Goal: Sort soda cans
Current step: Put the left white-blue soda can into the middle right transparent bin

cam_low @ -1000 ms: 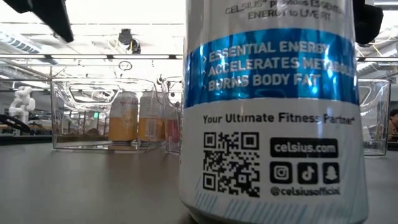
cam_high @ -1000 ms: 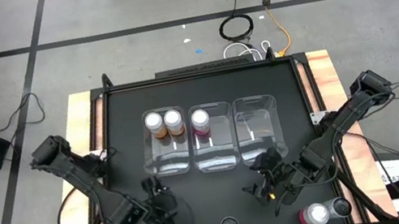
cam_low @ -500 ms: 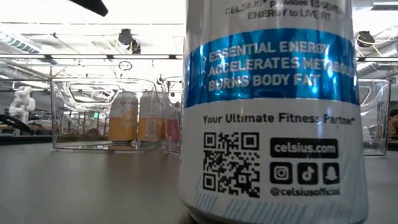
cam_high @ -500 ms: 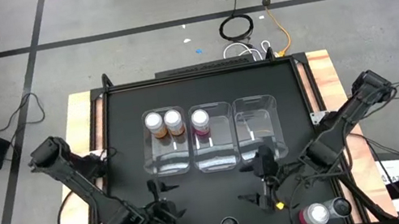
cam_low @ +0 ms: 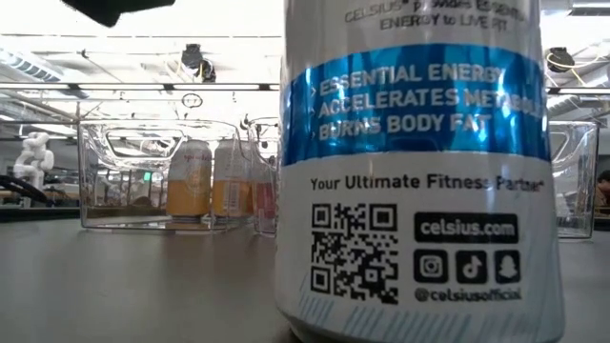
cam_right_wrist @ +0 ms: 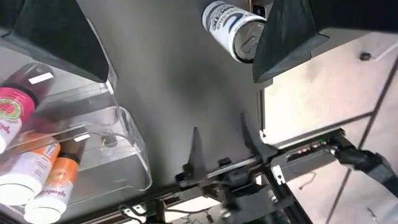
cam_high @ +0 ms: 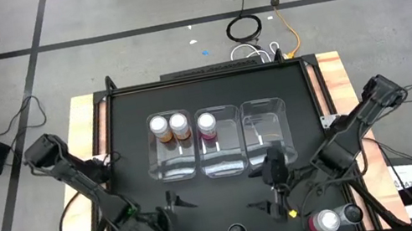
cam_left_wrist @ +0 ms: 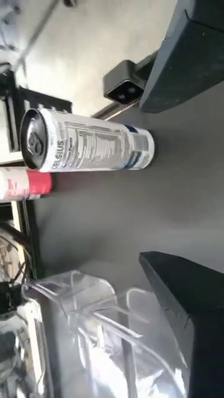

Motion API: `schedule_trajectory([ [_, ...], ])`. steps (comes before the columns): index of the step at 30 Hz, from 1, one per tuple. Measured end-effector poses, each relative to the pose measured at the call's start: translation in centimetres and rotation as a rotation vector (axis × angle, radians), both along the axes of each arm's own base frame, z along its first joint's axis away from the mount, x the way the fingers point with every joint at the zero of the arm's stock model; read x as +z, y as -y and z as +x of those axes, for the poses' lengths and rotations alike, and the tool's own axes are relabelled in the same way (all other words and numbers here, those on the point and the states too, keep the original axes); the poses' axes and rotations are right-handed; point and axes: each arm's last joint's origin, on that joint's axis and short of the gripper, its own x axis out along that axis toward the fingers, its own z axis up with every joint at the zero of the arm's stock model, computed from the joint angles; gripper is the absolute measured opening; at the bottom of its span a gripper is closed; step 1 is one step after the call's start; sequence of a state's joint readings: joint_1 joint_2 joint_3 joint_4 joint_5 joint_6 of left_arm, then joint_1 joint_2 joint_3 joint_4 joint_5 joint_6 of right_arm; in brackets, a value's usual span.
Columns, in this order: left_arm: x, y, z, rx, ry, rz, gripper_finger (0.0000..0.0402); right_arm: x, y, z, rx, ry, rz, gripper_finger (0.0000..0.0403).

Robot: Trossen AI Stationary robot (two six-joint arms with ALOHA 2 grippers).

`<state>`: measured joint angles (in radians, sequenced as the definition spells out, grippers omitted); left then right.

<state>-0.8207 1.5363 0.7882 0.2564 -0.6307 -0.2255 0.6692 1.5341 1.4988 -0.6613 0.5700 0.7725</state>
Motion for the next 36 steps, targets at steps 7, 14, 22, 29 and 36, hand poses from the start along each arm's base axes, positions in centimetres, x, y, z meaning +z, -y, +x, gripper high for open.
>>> schedule_trajectory([
  [7, -0.5, -1.4, -1.2, -0.025, -0.01, -0.005, 0.039, -0.5, -2.2, 3.9, 0.029, -0.07, -0.067, 0.039],
  [14, -0.6, -2.0, -2.0, -0.106, -0.109, 0.06, 0.039, -0.5, -5.0, 8.3, 0.047, -0.195, -0.095, 0.039],
  [22, -0.9, -2.8, -3.0, -0.195, -0.164, 0.108, 0.039, -1.7, -7.3, 10.6, 0.042, -0.295, 0.058, 0.039],
  [29, -2.9, -4.4, -4.9, -0.221, -0.001, -0.084, 0.039, -4.2, -7.6, 10.0, -0.047, -0.541, 0.223, 0.039],
  [36, -3.1, -4.7, -5.2, -0.244, 0.039, -0.095, 0.039, -4.3, -7.6, 9.9, -0.038, -0.552, 0.201, 0.039],
])
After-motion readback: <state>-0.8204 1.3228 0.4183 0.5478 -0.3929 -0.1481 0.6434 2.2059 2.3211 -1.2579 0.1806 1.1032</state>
